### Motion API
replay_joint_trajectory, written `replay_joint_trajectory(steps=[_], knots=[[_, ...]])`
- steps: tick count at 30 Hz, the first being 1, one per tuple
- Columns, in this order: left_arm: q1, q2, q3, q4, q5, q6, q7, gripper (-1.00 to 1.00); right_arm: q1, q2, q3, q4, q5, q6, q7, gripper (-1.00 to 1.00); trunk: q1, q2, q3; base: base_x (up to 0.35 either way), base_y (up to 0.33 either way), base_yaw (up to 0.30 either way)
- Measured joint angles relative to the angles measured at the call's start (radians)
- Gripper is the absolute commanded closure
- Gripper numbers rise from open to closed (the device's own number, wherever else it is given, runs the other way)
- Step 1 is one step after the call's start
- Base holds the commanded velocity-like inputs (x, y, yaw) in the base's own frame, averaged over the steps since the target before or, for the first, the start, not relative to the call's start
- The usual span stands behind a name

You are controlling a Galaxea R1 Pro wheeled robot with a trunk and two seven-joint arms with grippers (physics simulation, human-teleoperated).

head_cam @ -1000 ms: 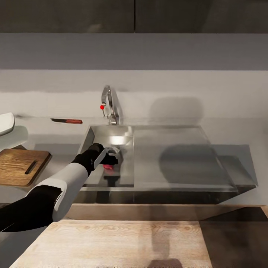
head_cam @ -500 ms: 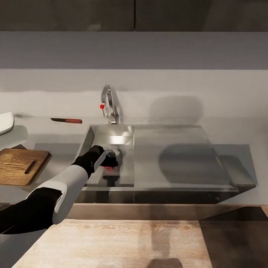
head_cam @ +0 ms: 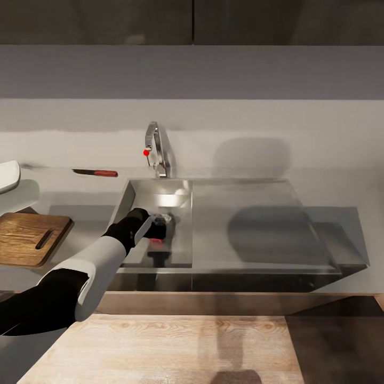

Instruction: In the kitchen, take the Vidalia onion out of the sink, dice it on the chopping board with the paring knife, put the diced onion into the bowl on the countertop, then place both the paring knife and the chopping board into the sink.

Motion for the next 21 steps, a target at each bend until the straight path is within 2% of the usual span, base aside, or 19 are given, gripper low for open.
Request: replay_joint_trajectory(steps=[10,21], knots=[[0.0,0.0,0.0,0.0,-0.001,0.001,0.0,1.0,0.0,0.001,0.0,-0.001,0.0,-0.001,-0.003,-1.0,0.0,0.0,0.001,0.0,0.0,0.0],[0.0,0.0,0.0,0.0,0.0,0.0,0.0,1.0,0.0,0.001,-0.002,-0.001,-0.002,-0.001,-0.004,-1.0,0.0,0.0,0.016,0.0,0.0,0.0]])
